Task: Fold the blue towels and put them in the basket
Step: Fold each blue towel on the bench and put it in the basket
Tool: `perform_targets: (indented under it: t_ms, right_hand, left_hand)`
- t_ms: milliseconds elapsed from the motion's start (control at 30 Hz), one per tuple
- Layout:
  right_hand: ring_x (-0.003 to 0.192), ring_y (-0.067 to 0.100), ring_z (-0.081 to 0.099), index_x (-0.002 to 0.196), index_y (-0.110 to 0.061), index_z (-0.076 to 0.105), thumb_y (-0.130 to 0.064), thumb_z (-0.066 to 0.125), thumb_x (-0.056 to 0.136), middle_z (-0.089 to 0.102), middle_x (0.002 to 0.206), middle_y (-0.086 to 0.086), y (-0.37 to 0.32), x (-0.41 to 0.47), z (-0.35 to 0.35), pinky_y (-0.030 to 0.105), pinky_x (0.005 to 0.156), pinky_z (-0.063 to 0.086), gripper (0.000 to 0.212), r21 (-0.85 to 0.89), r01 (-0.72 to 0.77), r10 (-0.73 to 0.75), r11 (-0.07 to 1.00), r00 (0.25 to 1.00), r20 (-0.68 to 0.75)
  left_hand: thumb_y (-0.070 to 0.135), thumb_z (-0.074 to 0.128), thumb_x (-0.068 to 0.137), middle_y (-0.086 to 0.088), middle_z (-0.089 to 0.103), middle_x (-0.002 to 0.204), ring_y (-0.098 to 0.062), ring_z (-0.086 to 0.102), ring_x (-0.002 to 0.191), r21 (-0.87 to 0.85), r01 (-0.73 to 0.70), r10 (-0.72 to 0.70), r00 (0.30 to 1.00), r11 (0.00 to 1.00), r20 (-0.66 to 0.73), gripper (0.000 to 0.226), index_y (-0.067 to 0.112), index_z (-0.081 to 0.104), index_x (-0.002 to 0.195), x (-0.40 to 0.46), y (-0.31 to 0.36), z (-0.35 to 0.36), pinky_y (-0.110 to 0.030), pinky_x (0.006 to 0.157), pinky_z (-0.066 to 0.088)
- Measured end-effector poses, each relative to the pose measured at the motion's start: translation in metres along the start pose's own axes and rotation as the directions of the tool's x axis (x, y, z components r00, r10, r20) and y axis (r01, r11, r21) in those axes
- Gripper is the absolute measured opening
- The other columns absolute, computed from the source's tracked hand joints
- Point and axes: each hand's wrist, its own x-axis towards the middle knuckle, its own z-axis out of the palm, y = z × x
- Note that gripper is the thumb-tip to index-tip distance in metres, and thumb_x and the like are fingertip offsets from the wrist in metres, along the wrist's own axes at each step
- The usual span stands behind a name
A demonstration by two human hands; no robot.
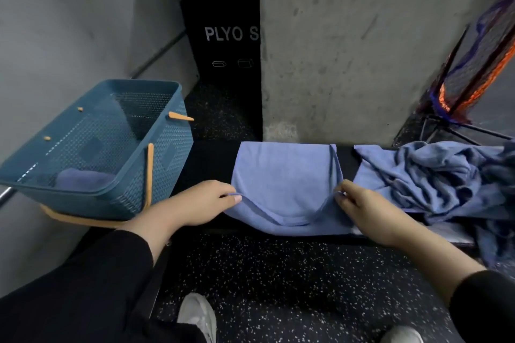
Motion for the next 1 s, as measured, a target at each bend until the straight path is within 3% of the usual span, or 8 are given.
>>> perform_targets:
  t_ms: [133, 233, 300, 400, 500, 600, 833, 1000]
  right_hand:
    - [0.079, 0.02, 0.059, 0.094, -0.024, 0.051, -0.032, 0.046, 0.103, 0.063, 0.079, -0.002, 0.008, 0.016, -0.012, 0.027, 0.071, 0.042, 0.013, 0.01, 0.003, -0.003, 1.0, 0.999, 0.041]
    - [0.085, 0.007, 0.061, 0.099, -0.03, 0.059, -0.044, 0.055, 0.097, 0.067, 0.091, -0.012, 0.016, 0.021, -0.014, 0.018, 0.076, 0.044, 0.015, -0.038, 0.019, -0.007, 0.999, 0.958, 0.286]
    - [0.085, 0.003, 0.062, 0.102, -0.03, 0.063, -0.053, 0.057, 0.093, 0.068, 0.091, -0.014, 0.018, 0.024, -0.014, 0.019, 0.079, 0.046, 0.026, -0.016, -0.004, 0.01, 1.0, 0.94, 0.342]
    - [0.084, 0.006, 0.063, 0.098, -0.031, 0.063, -0.051, 0.056, 0.094, 0.069, 0.092, -0.012, 0.023, 0.039, -0.012, 0.026, 0.078, 0.047, 0.022, -0.028, -0.017, 0.02, 0.999, 0.99, 0.139]
    - [0.088, 0.018, 0.062, 0.104, -0.021, 0.068, -0.032, 0.058, 0.097, 0.066, 0.099, -0.003, 0.03, 0.065, -0.004, 0.03, 0.076, 0.043, 0.016, -0.088, 0.045, -0.056, 0.995, 0.99, -0.132]
    - [0.105, 0.028, 0.061, 0.121, -0.017, 0.066, -0.027, 0.058, 0.097, 0.064, 0.115, 0.004, 0.038, 0.094, 0.005, 0.04, 0.084, 0.049, 0.027, -0.221, 0.025, -0.077, 0.975, 0.971, -0.227]
    - [0.106, 0.033, 0.056, 0.117, -0.021, 0.06, -0.026, 0.055, 0.092, 0.062, 0.11, 0.006, 0.055, 0.147, 0.013, 0.041, 0.078, 0.04, 0.026, -0.325, -0.186, 0.068, 0.927, 0.938, -0.34]
    - [0.1, 0.034, 0.059, 0.109, -0.022, 0.065, -0.017, 0.048, 0.092, 0.065, 0.103, 0.007, 0.064, 0.171, 0.013, 0.038, 0.074, 0.033, 0.024, -0.346, -0.218, 0.07, 0.912, 0.916, -0.394]
  left_hand:
    - [0.042, 0.045, 0.104, 0.004, 0.05, 0.065, -0.011, 0.043, 0.061, 0.057, -0.012, 0.01, 0.999, 0.998, 0.043, 0.045, 0.018, 0.044, 0.066, 0.015, 0.0, 0.005, -0.039, 0.064, 0.041]
    - [0.051, 0.045, 0.1, 0.001, 0.058, 0.068, -0.015, 0.051, 0.065, 0.1, 0.037, -0.035, 0.999, 0.994, -0.018, 0.048, 0.015, 0.049, 0.068, 0.028, -0.003, 0.006, -0.045, 0.073, 0.048]
    - [0.061, 0.041, 0.098, 0.003, 0.059, 0.067, -0.015, 0.055, 0.067, 0.165, 0.065, -0.062, 0.998, 0.984, -0.023, 0.057, 0.014, 0.053, 0.069, 0.034, 0.002, 0.008, -0.042, 0.075, 0.048]
    - [0.061, 0.034, 0.101, 0.004, 0.064, 0.079, -0.02, 0.061, 0.081, 0.267, 0.105, -0.067, 0.987, 0.958, -0.148, 0.056, 0.021, 0.063, 0.074, 0.045, 0.014, 0.011, -0.036, 0.075, 0.047]
    - [0.045, 0.048, 0.101, 0.003, 0.059, 0.121, -0.023, 0.055, 0.114, 0.355, 0.034, 0.07, 0.959, 0.934, -0.276, 0.031, 0.028, 0.063, 0.121, 0.066, 0.023, 0.019, -0.037, 0.092, 0.044]
    - [0.046, 0.049, 0.101, 0.002, 0.039, 0.153, -0.02, 0.036, 0.141, 0.424, -0.016, 0.108, 0.975, 0.905, -0.193, 0.05, 0.032, 0.043, 0.148, 0.084, 0.026, 0.032, -0.041, 0.111, 0.029]
    - [0.048, 0.046, 0.101, 0.004, 0.052, 0.137, -0.019, 0.045, 0.13, 0.447, 0.035, 0.122, 0.941, 0.894, -0.316, 0.045, 0.032, 0.049, 0.143, 0.121, 0.026, 0.037, -0.039, 0.101, 0.032]
    - [0.061, 0.039, 0.099, 0.003, 0.02, 0.165, -0.014, 0.016, 0.151, 0.42, 0.033, 0.07, 0.971, 0.907, -0.228, 0.061, 0.038, 0.029, 0.155, 0.135, 0.019, 0.045, -0.049, 0.121, 0.014]
